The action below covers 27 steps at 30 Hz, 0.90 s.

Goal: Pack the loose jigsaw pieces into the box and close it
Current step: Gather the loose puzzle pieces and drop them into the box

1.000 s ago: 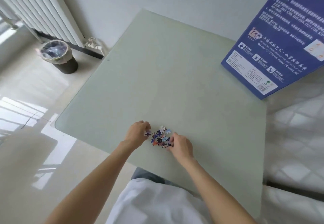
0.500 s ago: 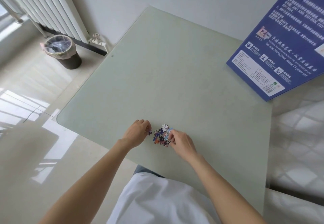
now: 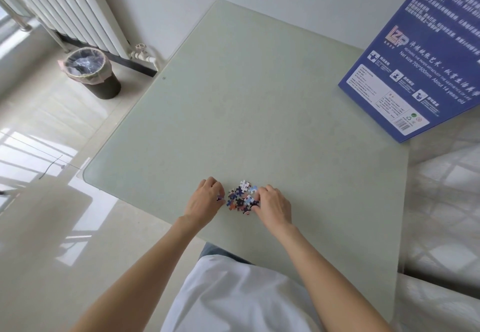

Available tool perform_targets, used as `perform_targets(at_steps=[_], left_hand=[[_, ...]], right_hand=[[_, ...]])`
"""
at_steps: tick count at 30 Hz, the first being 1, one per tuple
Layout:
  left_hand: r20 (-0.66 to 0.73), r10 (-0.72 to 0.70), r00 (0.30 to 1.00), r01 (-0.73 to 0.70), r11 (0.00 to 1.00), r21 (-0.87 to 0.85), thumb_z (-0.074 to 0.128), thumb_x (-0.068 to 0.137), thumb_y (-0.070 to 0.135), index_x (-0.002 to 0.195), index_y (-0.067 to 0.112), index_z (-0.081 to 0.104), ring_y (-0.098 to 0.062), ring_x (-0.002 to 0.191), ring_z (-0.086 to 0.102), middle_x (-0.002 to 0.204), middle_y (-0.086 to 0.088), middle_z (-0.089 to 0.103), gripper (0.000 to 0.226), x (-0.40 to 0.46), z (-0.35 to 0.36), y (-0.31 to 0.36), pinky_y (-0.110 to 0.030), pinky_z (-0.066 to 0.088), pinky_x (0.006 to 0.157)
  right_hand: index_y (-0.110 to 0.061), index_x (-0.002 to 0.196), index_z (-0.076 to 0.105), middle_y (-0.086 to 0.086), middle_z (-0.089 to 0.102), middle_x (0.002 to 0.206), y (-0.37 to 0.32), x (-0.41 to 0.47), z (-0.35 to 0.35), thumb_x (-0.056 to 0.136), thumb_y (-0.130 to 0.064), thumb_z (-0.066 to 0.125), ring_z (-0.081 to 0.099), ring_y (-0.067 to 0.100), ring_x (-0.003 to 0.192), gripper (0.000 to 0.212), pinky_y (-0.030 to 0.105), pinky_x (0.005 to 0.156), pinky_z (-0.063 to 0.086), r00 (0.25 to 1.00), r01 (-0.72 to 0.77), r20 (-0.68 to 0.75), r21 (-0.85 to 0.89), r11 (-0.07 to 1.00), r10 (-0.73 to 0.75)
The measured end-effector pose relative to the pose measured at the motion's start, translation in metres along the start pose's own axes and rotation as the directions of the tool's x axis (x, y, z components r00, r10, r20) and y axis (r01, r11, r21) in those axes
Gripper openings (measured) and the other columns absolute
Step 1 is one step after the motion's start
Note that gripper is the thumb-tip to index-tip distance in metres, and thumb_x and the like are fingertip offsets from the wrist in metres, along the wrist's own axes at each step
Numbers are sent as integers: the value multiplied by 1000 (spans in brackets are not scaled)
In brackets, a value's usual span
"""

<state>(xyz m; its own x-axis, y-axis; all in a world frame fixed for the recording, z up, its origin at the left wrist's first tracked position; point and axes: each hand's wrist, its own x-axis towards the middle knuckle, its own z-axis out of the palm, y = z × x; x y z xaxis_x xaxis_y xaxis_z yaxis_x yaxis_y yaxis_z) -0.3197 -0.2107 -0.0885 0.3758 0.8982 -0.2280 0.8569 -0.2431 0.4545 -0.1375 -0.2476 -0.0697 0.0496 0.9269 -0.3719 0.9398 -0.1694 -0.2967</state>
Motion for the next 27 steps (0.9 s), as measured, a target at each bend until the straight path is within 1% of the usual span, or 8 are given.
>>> perform_targets(at_steps=[6,10,13,15,18,21,24,27], left_hand=[[42,-17,999,20,998,-64,65,84,20,93,11,56,-19,84,54,95,-3,58,15,-1,-4,0,-26,45,72],[111,-60,992,93,942,-321,72,76,12,87,14,56,-13,67,54,76,5,59,19,-3,-4,10,-22,42,63],[146,-71,987,129,889,-440,78,70,13,87,17,57,-10,64,57,73,8,62,27,-1,1,18,-28,49,69],[98,-68,993,98,934,-345,79,69,18,99,14,59,-15,69,59,88,3,60,36,1,3,19,-32,50,72],[40,-59,997,66,981,-183,77,71,30,117,15,55,-22,90,56,110,-5,50,53,2,5,17,-28,44,78],[31,-30,999,33,993,-115,73,75,35,118,14,53,-23,103,48,115,-6,46,51,-1,8,18,-25,39,82],[45,-31,998,36,994,-103,69,79,36,115,11,53,-23,104,46,116,-7,46,46,-1,10,21,-26,39,83],[56,-31,998,36,995,-93,66,82,35,114,10,52,-24,102,47,114,-8,48,43,1,9,24,-25,38,82]], right_hand=[[-15,97,60,4,57,106,1,0,2,87,-15,61,55,22,101,11,26,76,41,999,6,32,72,997,-8],[-14,102,51,5,58,106,1,2,0,83,-12,64,57,23,97,23,26,73,39,999,-6,54,151,989,-2],[-14,111,48,7,58,107,5,3,1,81,-10,64,57,24,98,34,30,77,40,996,7,83,194,981,-23],[-15,114,49,7,57,107,6,4,1,82,-10,62,56,24,97,35,28,76,38,994,34,96,191,981,-53],[-13,114,55,7,54,111,6,7,1,85,-14,62,54,25,103,29,27,80,38,989,84,105,146,986,-100],[-13,113,59,7,51,113,3,8,6,86,-14,62,50,25,108,28,29,84,40,990,109,77,127,986,-120],[-14,103,62,4,47,116,-1,9,10,83,-14,67,43,23,110,21,30,88,43,993,118,-44,140,983,-113],[-15,101,61,5,45,128,-1,17,7,77,-14,71,38,25,117,26,32,97,38,981,176,-104,97,980,-165]])
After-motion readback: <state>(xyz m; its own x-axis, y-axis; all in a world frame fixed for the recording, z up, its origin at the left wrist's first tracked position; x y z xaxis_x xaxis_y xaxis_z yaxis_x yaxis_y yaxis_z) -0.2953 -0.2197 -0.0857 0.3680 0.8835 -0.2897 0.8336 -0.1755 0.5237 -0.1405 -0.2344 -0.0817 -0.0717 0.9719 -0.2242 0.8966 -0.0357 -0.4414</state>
